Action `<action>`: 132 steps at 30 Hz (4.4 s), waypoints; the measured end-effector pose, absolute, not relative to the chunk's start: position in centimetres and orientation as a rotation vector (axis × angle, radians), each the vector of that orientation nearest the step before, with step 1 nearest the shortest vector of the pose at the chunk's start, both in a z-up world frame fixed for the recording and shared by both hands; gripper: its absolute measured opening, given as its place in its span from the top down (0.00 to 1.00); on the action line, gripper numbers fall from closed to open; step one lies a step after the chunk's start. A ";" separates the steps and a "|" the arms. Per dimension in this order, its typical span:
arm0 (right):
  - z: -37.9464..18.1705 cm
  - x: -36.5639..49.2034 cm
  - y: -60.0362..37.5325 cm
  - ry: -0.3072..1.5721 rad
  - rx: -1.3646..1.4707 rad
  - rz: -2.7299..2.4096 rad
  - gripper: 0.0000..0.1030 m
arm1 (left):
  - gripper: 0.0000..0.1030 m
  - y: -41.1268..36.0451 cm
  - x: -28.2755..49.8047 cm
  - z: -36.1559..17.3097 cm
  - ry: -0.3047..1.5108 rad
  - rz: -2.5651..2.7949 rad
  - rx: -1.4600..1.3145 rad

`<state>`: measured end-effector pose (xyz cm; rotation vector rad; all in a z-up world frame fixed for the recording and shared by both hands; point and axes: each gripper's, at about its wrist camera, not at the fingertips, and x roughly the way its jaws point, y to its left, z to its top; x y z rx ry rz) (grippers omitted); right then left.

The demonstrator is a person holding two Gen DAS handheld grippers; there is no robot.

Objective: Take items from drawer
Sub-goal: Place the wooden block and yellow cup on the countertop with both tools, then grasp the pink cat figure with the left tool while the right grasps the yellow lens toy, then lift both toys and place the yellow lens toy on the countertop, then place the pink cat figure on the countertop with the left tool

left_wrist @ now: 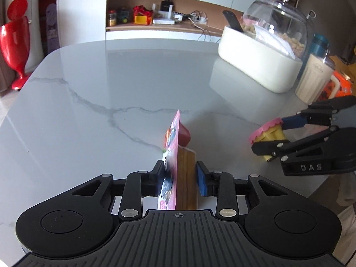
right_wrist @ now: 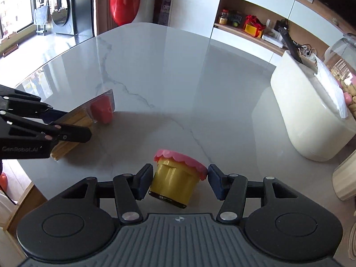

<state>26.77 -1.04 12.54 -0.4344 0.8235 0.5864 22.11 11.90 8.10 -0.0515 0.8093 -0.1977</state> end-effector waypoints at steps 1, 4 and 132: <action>11.8 26.9 -0.8 0.830 -0.425 0.579 0.47 | 0.63 11.5 22.0 7.5 0.804 -0.196 -0.028; 10.3 27.4 -0.8 0.837 -0.393 0.552 0.45 | 0.64 11.4 21.5 7.4 0.793 -0.202 0.027; 11.2 26.5 -10.1 0.790 -0.405 0.631 0.52 | 0.62 5.4 22.4 10.1 0.769 -0.261 0.001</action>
